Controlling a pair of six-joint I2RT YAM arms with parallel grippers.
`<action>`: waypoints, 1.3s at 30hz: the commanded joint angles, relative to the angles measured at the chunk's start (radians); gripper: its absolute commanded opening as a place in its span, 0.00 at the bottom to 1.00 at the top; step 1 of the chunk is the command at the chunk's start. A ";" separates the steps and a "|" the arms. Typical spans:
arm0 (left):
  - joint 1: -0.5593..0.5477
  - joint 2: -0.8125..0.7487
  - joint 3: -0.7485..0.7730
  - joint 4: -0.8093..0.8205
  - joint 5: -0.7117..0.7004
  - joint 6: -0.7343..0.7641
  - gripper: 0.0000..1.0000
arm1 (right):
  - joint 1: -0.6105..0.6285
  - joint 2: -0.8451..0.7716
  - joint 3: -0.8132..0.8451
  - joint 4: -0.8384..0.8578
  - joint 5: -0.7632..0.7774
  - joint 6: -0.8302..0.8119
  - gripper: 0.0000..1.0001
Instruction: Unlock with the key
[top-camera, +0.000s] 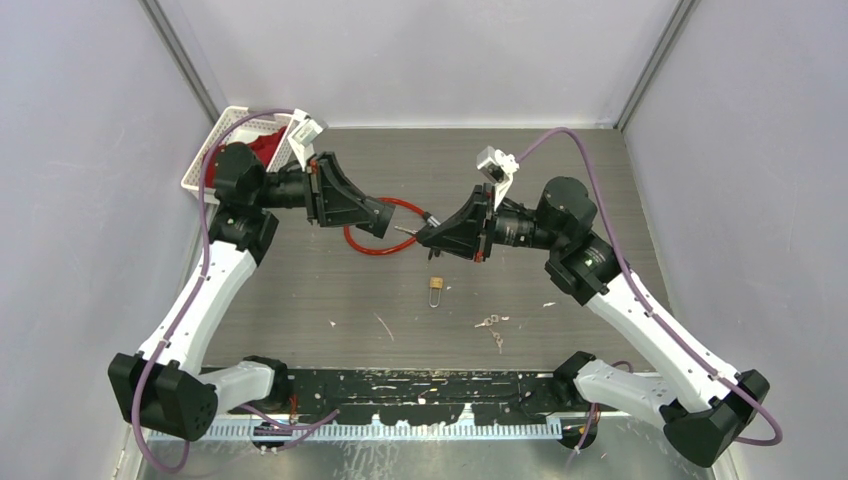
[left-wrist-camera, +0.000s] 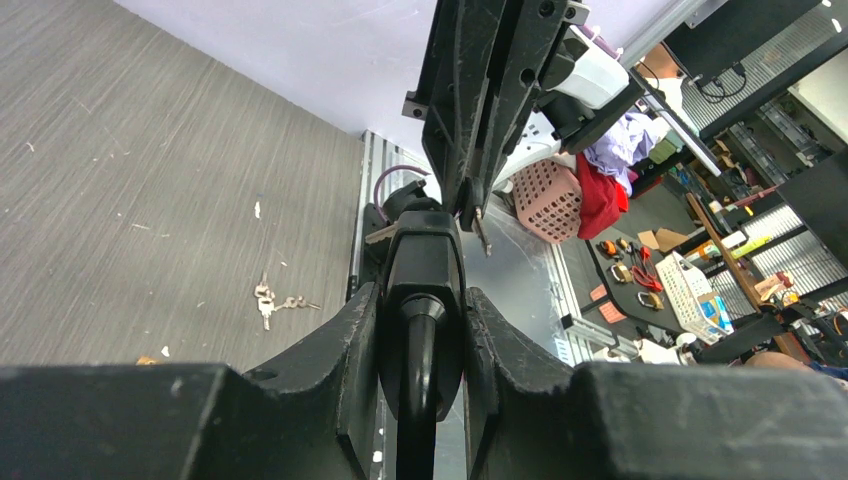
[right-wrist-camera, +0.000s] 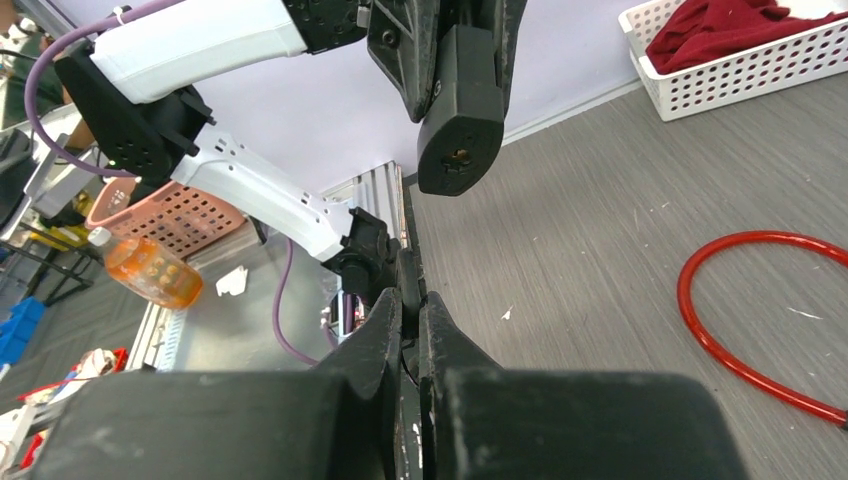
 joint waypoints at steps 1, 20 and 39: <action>-0.003 -0.007 0.074 0.088 0.002 -0.028 0.00 | 0.000 0.016 0.003 0.089 -0.023 0.030 0.01; -0.003 -0.023 0.056 0.092 0.007 -0.042 0.00 | 0.000 0.057 0.020 0.116 0.035 0.052 0.01; -0.004 -0.024 0.052 0.096 -0.002 -0.045 0.00 | -0.001 0.081 0.011 0.126 0.040 0.067 0.01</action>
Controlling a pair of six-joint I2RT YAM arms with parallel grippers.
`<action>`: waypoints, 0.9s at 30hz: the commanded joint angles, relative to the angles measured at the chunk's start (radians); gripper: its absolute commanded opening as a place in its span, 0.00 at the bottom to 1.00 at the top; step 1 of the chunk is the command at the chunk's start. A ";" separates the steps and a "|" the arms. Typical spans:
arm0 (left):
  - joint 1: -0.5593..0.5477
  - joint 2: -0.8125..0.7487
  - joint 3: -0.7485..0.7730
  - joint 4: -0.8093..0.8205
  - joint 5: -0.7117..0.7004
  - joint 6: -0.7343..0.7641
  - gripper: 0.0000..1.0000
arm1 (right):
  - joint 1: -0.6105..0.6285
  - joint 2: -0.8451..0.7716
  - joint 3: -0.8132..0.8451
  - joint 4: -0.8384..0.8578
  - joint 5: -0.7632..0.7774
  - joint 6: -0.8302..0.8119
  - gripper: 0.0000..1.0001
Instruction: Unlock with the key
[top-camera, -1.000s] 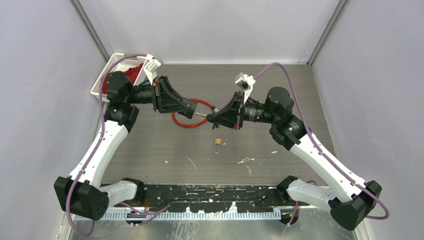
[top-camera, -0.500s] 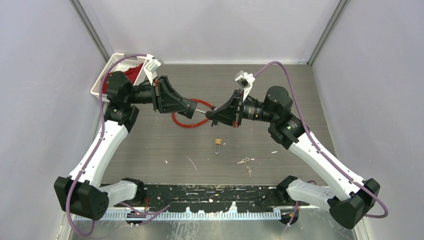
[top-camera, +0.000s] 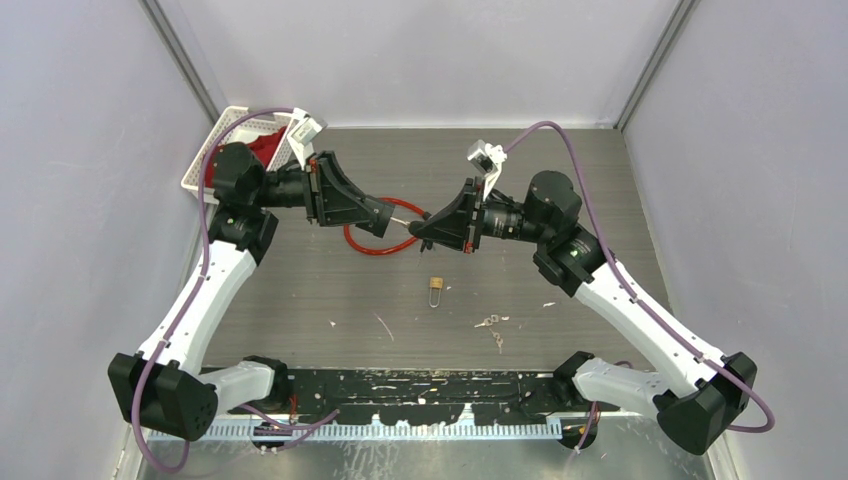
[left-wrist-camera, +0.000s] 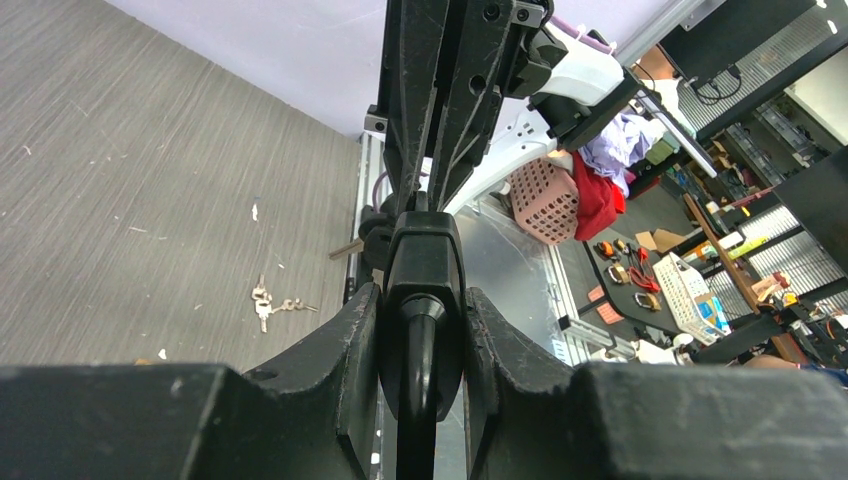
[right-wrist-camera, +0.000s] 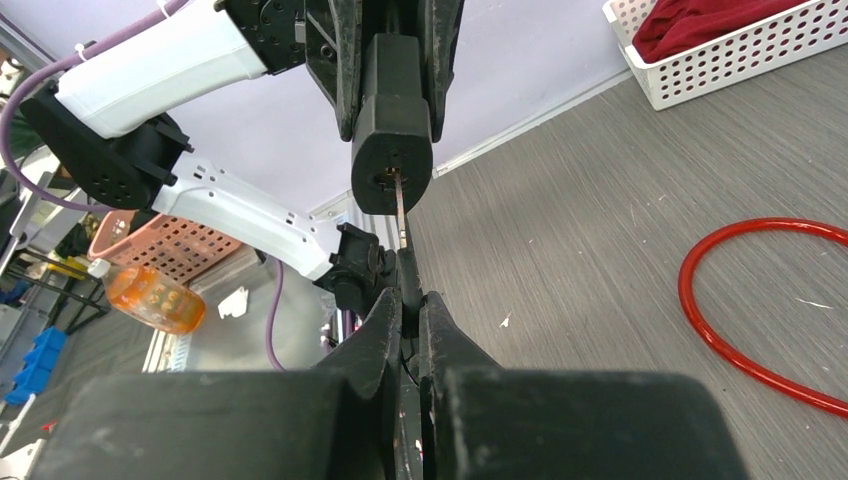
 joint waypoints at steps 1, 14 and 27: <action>-0.003 -0.028 0.042 0.076 -0.004 -0.021 0.00 | 0.000 0.004 0.012 0.055 0.008 0.004 0.01; -0.004 -0.030 0.038 0.077 -0.008 -0.021 0.00 | 0.004 0.023 0.025 0.071 0.011 0.021 0.01; -0.005 -0.028 0.026 0.065 0.001 -0.004 0.00 | 0.046 0.061 0.055 0.083 0.031 0.023 0.01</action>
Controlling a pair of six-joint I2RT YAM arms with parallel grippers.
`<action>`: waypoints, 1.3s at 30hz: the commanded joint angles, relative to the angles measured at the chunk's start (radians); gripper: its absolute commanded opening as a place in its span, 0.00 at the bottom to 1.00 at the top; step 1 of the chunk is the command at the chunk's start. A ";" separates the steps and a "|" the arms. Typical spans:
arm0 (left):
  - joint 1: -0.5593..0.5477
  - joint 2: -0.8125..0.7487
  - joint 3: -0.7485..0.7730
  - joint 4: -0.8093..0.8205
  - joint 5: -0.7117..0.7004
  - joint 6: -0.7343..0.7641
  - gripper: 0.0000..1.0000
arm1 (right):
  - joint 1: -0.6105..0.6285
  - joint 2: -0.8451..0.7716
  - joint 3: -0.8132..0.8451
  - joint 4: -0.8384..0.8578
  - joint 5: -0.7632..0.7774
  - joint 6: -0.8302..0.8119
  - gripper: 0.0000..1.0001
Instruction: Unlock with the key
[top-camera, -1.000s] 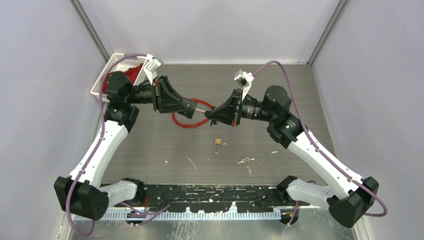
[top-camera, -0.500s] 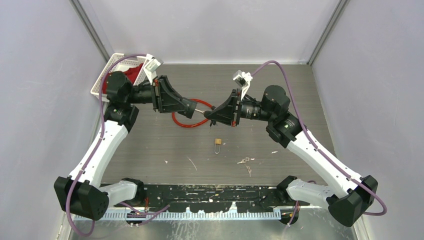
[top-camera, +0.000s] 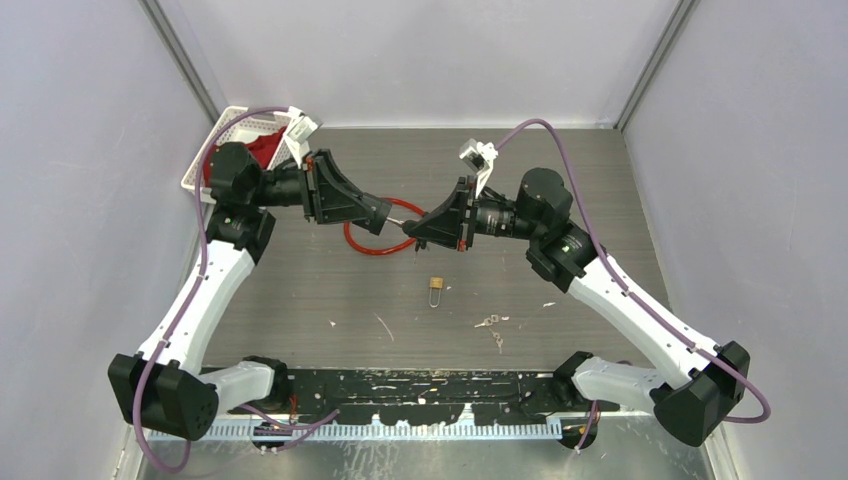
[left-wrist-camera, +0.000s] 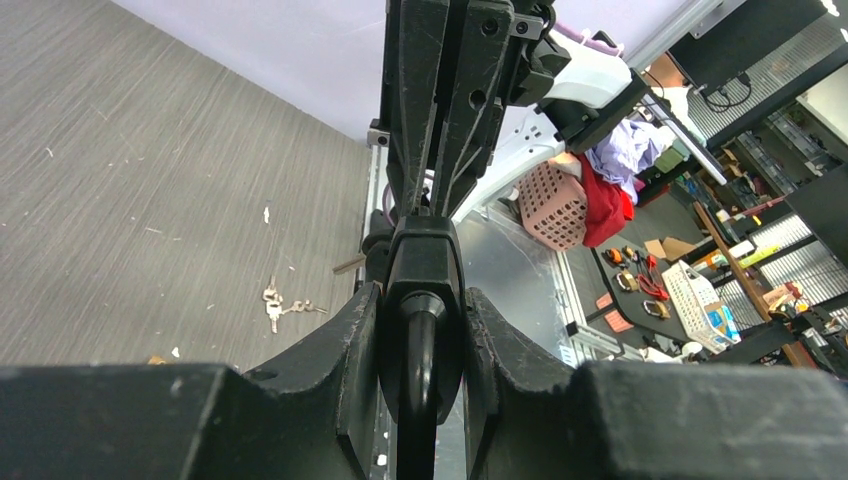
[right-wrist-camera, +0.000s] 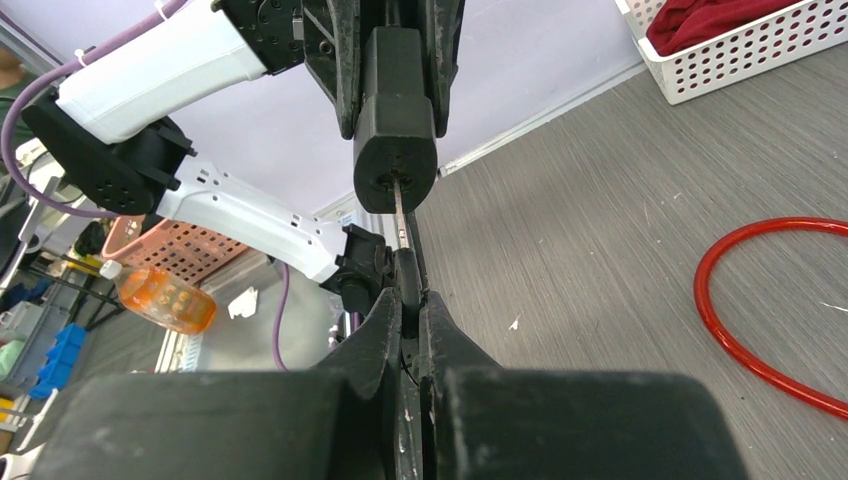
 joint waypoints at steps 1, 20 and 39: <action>-0.020 -0.028 0.026 0.062 0.006 -0.003 0.00 | 0.020 0.011 0.045 0.051 0.030 0.000 0.01; -0.024 -0.019 0.009 -0.047 -0.030 0.134 0.00 | 0.083 0.068 0.066 0.126 0.079 0.050 0.01; -0.046 -0.027 0.025 -0.125 0.228 0.389 0.00 | 0.098 0.164 -0.025 0.546 -0.011 0.516 0.01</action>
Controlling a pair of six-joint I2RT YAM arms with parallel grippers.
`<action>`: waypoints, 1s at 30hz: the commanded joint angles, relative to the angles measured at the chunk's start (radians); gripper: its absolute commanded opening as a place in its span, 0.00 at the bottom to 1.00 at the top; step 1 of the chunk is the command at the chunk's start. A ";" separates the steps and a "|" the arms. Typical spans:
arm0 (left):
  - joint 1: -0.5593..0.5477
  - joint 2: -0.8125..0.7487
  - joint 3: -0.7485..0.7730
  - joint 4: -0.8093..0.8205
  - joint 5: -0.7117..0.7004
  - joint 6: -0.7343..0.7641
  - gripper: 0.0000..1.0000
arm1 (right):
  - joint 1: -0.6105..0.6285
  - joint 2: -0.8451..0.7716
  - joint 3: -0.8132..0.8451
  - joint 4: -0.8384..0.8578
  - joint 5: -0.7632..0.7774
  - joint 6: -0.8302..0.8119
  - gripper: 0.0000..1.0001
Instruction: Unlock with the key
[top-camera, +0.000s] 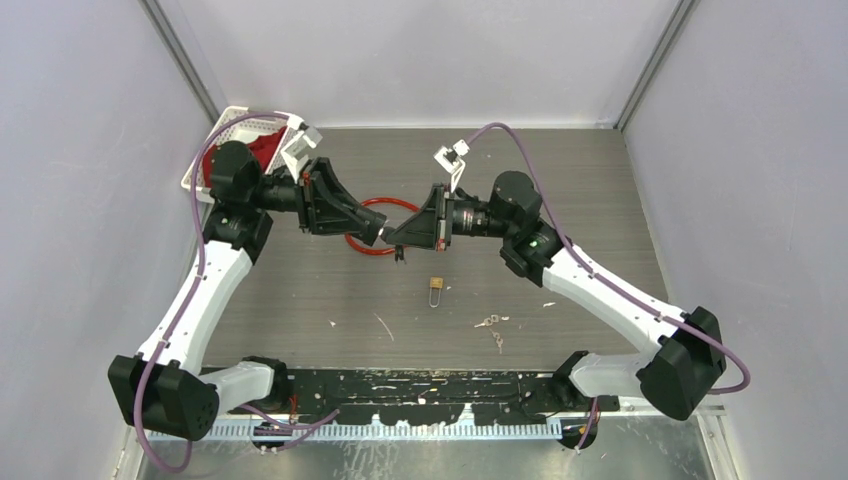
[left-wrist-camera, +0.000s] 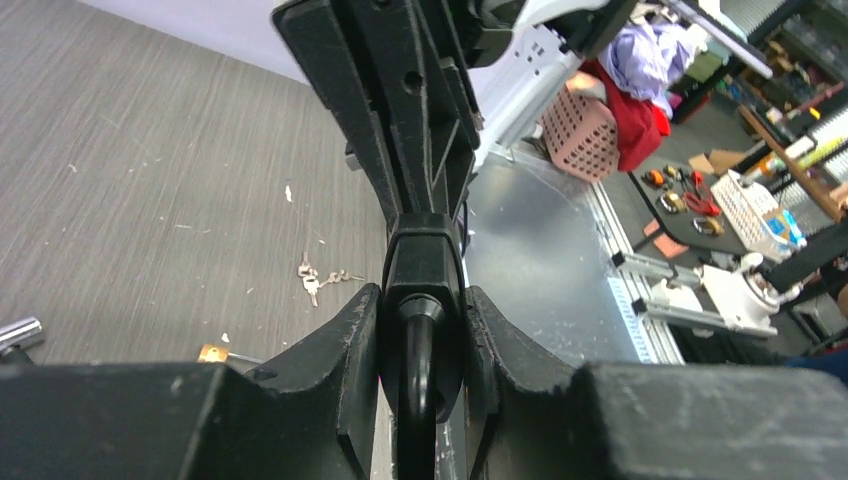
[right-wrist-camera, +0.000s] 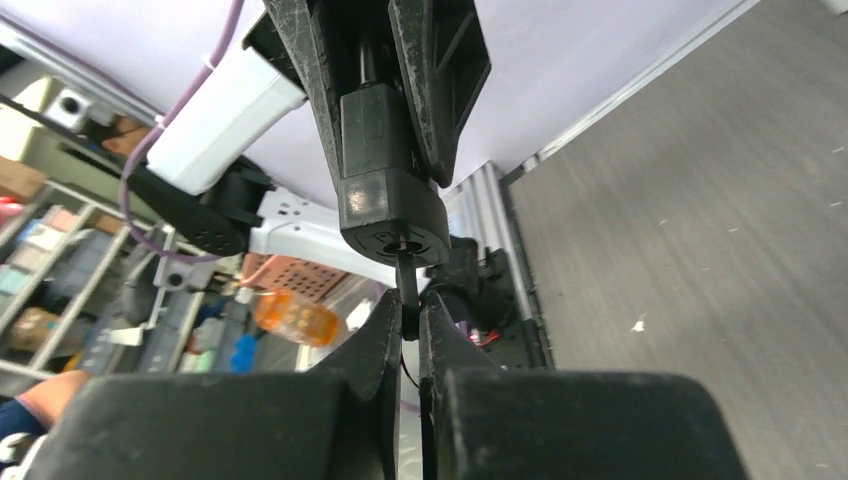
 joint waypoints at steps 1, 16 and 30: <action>-0.066 -0.027 0.037 -0.021 0.124 0.129 0.00 | 0.030 0.029 -0.034 0.404 -0.013 0.262 0.01; -0.067 -0.037 0.089 -0.049 0.134 0.200 0.00 | 0.018 0.165 -0.133 0.933 -0.068 0.714 0.01; -0.066 -0.066 0.054 -0.221 -0.044 0.159 0.00 | 0.010 -0.124 0.055 -0.081 0.064 -0.136 0.71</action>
